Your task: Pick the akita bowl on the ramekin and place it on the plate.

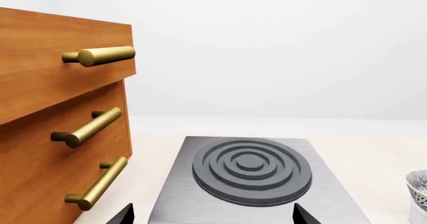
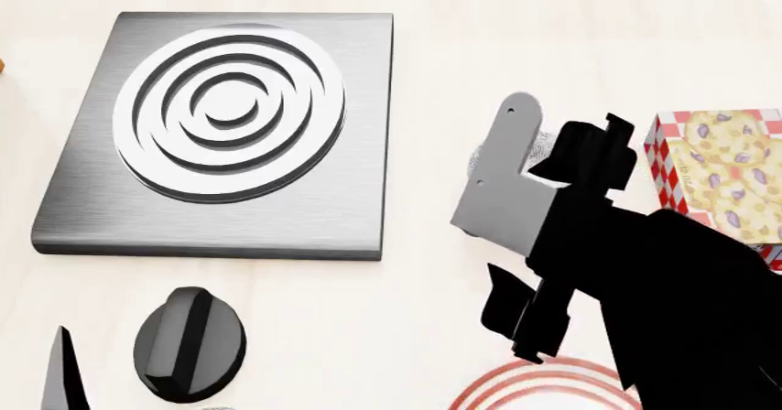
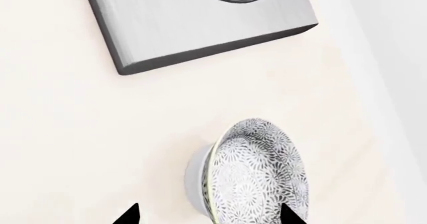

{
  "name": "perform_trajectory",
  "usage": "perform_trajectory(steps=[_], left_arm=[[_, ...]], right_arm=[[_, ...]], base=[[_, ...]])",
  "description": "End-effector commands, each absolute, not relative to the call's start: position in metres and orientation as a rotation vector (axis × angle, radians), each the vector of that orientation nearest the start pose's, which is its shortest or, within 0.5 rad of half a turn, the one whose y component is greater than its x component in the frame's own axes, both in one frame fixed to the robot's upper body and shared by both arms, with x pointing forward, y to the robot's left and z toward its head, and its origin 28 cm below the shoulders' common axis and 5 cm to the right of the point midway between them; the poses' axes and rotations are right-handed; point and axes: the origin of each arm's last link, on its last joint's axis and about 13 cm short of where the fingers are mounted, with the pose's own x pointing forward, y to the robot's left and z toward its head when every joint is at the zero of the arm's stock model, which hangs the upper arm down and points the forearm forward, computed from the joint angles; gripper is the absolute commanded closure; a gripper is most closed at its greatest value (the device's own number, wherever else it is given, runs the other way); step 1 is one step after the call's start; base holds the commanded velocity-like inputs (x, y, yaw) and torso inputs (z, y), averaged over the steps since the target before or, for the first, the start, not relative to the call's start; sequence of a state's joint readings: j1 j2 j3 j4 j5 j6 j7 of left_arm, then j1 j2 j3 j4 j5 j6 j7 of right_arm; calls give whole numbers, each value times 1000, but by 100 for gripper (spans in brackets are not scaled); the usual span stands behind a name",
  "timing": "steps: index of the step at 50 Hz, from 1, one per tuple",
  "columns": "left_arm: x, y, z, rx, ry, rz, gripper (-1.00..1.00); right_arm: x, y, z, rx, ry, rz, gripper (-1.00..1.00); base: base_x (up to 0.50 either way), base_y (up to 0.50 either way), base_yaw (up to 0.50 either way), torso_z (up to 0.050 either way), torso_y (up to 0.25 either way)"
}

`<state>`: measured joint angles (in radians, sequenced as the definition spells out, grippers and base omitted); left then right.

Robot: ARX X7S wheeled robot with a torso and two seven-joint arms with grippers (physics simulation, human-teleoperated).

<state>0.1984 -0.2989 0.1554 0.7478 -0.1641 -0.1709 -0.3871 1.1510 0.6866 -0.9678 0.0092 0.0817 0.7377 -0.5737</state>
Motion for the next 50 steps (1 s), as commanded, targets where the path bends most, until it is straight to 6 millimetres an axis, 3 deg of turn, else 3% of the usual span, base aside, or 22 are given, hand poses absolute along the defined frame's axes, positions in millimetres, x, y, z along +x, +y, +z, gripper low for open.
perform_trajectory(steps=[1, 26, 50], left_arm=[[153, 210, 116, 9, -330, 78, -100], [153, 211, 117, 2, -329, 82, -100], [154, 211, 116, 2, -326, 78, -100]], right_arm=[[353, -178, 230, -1036, 315, 575, -100], [371, -176, 233, -1008, 284, 567, -100], [378, -171, 210, -937, 297, 589, -100]], base=[[0, 0, 0, 0, 0], [0, 0, 0, 0, 0], [0, 0, 0, 0, 0]])
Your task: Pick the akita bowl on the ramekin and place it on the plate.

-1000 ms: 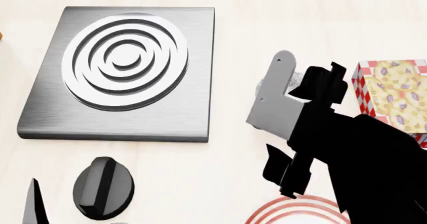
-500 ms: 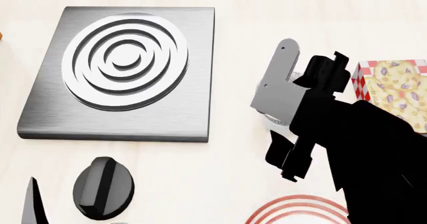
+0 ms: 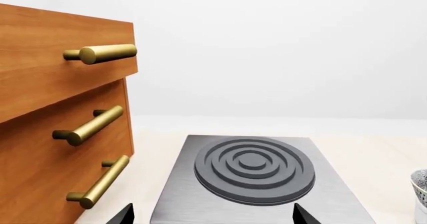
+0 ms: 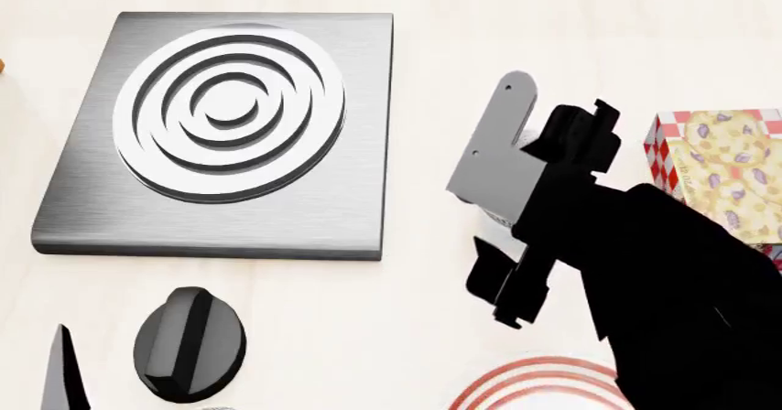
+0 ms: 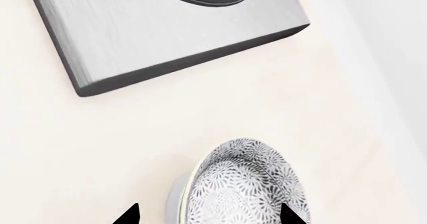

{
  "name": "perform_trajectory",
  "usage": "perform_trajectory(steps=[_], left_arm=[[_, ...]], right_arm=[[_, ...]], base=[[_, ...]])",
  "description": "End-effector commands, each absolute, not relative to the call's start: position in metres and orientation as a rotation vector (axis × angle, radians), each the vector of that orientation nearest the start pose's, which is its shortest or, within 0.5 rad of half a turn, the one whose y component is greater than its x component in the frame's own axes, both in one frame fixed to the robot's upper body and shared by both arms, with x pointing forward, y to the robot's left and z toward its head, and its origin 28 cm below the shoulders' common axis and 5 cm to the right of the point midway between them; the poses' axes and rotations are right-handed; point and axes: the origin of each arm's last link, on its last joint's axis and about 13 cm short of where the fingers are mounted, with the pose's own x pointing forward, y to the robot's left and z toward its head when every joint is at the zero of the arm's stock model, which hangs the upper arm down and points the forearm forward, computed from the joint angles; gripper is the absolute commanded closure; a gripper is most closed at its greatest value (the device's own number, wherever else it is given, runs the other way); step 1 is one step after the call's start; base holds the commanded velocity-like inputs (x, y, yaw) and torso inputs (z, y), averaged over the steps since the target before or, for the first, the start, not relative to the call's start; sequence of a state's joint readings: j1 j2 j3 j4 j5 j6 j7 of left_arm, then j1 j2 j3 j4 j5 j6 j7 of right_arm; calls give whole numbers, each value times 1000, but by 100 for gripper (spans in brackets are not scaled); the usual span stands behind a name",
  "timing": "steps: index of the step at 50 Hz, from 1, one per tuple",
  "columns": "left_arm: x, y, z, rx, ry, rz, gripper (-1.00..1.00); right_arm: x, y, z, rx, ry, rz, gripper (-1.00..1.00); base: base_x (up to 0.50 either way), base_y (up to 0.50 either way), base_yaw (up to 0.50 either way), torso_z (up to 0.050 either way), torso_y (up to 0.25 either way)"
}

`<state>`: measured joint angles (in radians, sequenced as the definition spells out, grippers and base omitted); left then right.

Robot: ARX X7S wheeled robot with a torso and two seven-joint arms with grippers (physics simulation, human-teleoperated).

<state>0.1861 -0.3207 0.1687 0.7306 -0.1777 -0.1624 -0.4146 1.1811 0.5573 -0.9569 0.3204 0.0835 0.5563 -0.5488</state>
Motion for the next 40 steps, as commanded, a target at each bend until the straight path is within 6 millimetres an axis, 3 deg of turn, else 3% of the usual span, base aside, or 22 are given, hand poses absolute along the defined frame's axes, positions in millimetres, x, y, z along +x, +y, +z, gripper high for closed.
perform_trajectory(steps=[1, 29, 30, 40], left_arm=[[154, 211, 116, 2, -326, 78, -100], [153, 209, 115, 3, -323, 72, -100], [153, 209, 115, 3, -322, 71, -100], [154, 209, 114, 3, -319, 71, -100]], right_arm=[[378, -171, 207, -934, 301, 593, -100], [381, -179, 196, -920, 304, 555, -100], [380, -179, 198, -919, 305, 557, 100], [377, -180, 197, -924, 311, 569, 100]], base=[[0, 0, 0, 0, 0], [0, 0, 0, 0, 0], [0, 0, 0, 0, 0], [0, 0, 0, 0, 0]])
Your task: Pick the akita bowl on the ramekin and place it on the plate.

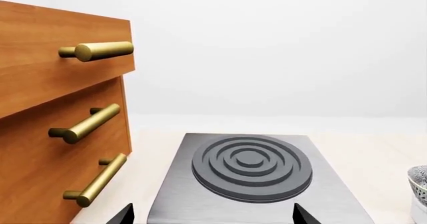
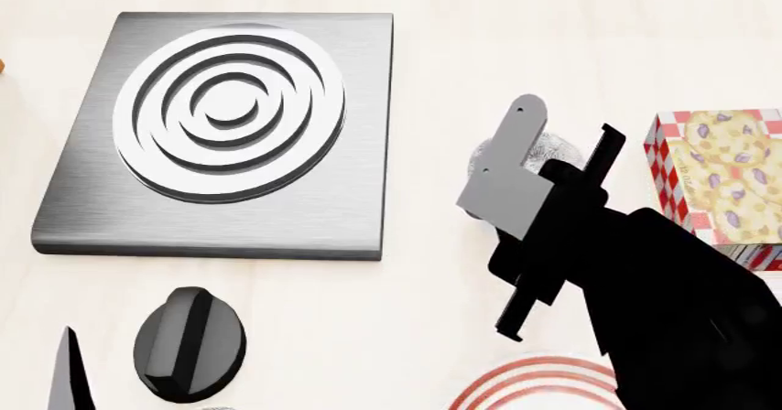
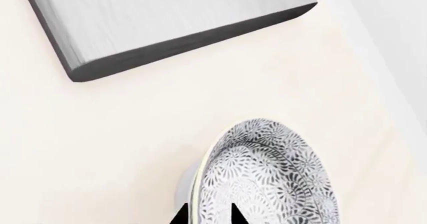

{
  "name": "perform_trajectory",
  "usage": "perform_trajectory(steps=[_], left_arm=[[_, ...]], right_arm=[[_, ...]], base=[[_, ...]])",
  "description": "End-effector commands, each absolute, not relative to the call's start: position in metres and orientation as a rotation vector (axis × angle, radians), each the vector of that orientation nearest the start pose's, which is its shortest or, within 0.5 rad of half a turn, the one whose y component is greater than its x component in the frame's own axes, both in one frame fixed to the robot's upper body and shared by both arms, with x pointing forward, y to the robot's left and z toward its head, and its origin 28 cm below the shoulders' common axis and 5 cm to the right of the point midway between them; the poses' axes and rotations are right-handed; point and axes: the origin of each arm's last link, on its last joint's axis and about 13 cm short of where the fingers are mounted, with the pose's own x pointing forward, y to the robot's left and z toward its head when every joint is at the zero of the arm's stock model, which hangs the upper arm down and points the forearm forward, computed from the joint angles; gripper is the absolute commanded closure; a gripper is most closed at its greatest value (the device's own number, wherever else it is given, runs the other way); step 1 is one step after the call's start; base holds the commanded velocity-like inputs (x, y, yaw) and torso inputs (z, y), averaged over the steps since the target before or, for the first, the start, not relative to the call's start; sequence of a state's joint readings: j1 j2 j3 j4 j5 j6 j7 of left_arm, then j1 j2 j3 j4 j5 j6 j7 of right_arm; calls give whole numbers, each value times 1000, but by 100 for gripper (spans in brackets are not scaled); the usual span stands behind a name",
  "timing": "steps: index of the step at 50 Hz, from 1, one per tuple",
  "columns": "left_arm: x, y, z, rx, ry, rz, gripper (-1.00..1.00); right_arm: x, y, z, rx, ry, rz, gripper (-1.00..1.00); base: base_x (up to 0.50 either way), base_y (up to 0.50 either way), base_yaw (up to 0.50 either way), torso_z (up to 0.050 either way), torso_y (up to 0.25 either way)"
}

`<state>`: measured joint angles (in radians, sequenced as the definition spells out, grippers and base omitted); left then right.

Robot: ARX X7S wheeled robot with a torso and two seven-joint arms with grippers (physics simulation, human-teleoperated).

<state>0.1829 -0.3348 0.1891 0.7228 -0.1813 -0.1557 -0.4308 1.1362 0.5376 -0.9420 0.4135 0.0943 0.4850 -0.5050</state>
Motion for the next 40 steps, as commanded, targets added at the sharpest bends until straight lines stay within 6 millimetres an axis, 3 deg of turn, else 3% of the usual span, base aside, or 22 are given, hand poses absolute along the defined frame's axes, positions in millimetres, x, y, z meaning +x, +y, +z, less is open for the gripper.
perform_trajectory(steps=[1, 5, 13, 30, 40], left_arm=[[155, 209, 114, 4, -317, 72, -100], [155, 208, 113, 5, -315, 68, -100], [155, 209, 113, 4, -311, 69, -100], [155, 208, 113, -2, -310, 68, -100], [154, 208, 113, -5, -311, 66, -100]], right_arm=[[378, -181, 198, -922, 312, 570, 100], [376, -179, 191, -927, 314, 578, 100], [378, -180, 196, -943, 268, 563, 100], [370, -187, 261, -937, 102, 453, 100], [357, -192, 277, -964, 107, 441, 100]], base=[[0, 0, 0, 0, 0], [0, 0, 0, 0, 0], [0, 0, 0, 0, 0], [0, 0, 0, 0, 0], [0, 0, 0, 0, 0]])
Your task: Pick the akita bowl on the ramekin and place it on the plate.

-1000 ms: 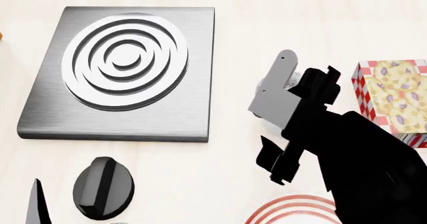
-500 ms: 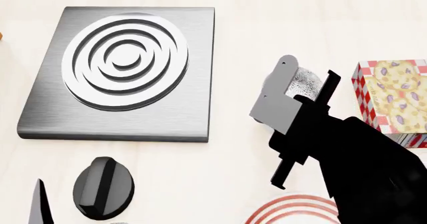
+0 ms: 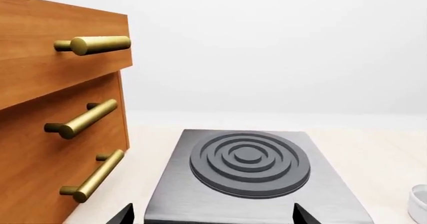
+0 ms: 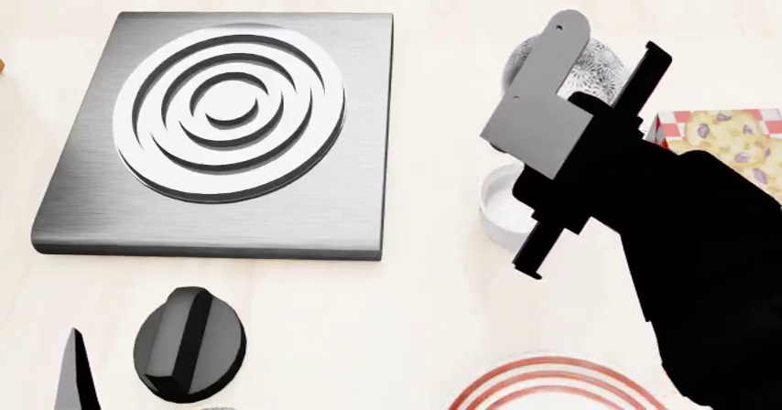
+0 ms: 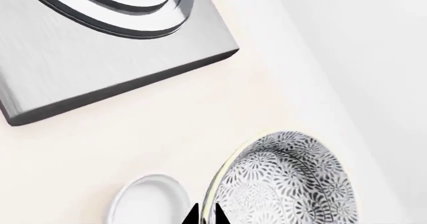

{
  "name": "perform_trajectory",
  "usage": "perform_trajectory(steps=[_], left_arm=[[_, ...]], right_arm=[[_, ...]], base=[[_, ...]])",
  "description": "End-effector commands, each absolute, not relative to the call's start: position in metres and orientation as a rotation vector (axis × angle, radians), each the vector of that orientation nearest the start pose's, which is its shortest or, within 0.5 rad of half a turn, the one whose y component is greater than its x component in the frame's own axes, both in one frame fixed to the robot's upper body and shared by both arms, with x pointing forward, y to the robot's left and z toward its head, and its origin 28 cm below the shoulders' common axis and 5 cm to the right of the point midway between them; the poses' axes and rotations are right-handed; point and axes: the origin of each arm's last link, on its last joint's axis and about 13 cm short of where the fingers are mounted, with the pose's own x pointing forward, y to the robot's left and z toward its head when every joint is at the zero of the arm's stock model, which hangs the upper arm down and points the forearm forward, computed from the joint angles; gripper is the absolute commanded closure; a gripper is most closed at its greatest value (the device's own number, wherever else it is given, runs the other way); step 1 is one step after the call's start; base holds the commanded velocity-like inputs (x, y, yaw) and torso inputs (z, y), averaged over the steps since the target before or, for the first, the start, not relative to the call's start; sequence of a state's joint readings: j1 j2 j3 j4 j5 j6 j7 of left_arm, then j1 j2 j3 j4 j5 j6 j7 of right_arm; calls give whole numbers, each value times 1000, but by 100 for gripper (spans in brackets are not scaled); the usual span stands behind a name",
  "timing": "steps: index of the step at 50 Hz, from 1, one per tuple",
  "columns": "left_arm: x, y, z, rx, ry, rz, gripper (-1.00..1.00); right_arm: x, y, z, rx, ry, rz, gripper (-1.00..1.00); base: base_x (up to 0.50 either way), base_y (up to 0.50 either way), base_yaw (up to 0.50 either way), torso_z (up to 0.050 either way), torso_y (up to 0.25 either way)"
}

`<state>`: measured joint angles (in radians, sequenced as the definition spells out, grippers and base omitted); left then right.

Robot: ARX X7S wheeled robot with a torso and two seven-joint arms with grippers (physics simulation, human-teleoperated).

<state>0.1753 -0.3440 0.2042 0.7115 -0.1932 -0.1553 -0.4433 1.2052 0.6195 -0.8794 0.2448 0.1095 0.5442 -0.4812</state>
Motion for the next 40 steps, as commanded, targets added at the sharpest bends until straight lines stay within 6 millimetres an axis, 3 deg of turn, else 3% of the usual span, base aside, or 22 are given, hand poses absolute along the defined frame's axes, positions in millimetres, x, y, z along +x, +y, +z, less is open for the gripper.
perform_trajectory(steps=[1, 8, 17, 40], left_arm=[[154, 208, 113, -5, -311, 66, -100], [153, 208, 114, -5, -313, 66, -100], [153, 208, 115, -7, -316, 65, -100], [152, 207, 115, -7, -315, 61, -100]], right_arm=[[356, -192, 276, -964, 107, 441, 100], [348, -191, 283, -975, 122, 465, 100], [320, -187, 288, -991, 211, 589, 100], [271, -195, 272, -1020, 283, 684, 100]], base=[[0, 0, 0, 0, 0], [0, 0, 0, 0, 0], [0, 0, 0, 0, 0], [0, 0, 0, 0, 1]])
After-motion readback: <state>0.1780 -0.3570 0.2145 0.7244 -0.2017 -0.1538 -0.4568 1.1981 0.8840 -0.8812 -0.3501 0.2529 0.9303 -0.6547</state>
